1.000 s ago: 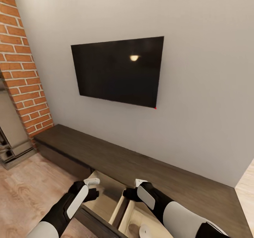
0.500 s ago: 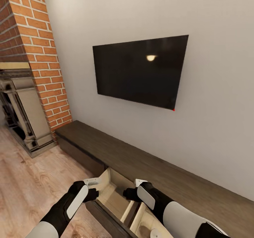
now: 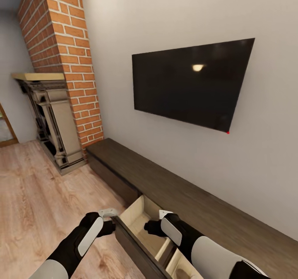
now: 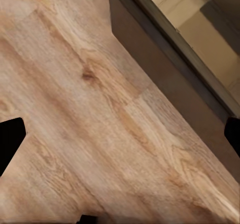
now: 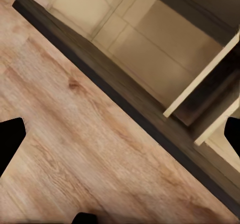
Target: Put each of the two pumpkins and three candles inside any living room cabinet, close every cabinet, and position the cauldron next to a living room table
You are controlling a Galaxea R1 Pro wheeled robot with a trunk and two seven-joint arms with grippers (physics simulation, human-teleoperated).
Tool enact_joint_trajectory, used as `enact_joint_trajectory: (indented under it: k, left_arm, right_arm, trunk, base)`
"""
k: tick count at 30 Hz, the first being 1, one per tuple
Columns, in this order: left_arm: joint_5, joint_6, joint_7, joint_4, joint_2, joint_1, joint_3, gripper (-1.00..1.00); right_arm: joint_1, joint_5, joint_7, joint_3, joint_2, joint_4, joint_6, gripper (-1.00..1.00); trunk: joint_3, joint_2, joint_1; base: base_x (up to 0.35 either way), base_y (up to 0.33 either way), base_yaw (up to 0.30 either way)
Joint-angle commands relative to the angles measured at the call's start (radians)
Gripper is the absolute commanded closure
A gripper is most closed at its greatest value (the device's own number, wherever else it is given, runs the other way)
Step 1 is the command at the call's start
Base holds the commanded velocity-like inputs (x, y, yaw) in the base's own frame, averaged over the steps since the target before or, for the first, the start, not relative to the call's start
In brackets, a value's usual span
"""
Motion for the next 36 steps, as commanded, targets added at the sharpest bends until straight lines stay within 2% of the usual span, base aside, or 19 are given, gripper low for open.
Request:
enact_joint_trajectory:
  k: [1, 14, 20, 22, 23, 27, 36]
  left_arm:
    - [0.01, 0.001, 0.01, -0.001, 0.001, -0.001, -0.004, -1.0]
    - [0.009, 0.001, 0.01, -0.001, 0.003, -0.001, -0.004, -1.0]
    - [0.018, 0.001, 0.009, -0.002, 0.036, -0.001, -0.002, -1.0]
    - [0.02, 0.001, 0.009, -0.002, 0.049, -0.001, 0.022, -1.0]
    - [0.02, 0.001, 0.008, -0.003, 0.052, -0.001, 0.051, -1.0]
    - [0.019, 0.002, 0.007, -0.003, 0.058, -0.001, 0.098, -1.0]
    - [0.02, 0.003, 0.007, -0.004, 0.069, -0.001, 0.113, -1.0]
  right_arm:
    - [-0.001, -0.01, -0.008, 0.008, -0.001, -0.002, 0.001, -1.0]
    - [-0.001, -0.01, -0.008, 0.007, -0.001, -0.002, 0.003, -1.0]
    - [-0.001, -0.01, -0.008, 0.008, -0.001, -0.002, 0.004, -1.0]
    - [-0.001, -0.01, -0.008, 0.008, -0.001, -0.002, 0.005, -1.0]
    - [-0.001, -0.01, -0.008, 0.008, -0.001, -0.002, 0.004, -1.0]
    - [-0.001, -0.01, -0.008, 0.008, -0.001, -0.002, 0.004, -1.0]
    - [-0.001, -0.01, -0.008, 0.008, -0.001, -0.002, 0.006, -1.0]
  trunk:
    - [-0.001, -0.001, 0.0]
    - [-0.001, -0.001, 0.0]
    - [-0.001, -0.001, 0.0]
    - [-0.001, -0.001, 0.0]
    - [-0.001, -0.001, 0.0]
    - [-0.001, -0.001, 0.0]
    - [0.027, 0.062, -0.035]
  base:
    - [0.0, 0.0, 0.286]
    - [0.0, 0.0, 0.286]
    - [0.0, 0.0, 0.286]
    - [0.0, 0.0, 0.286]
    - [0.0, 0.0, 0.286]
    - [0.0, 0.0, 0.286]
    - [0.0, 0.0, 0.287]
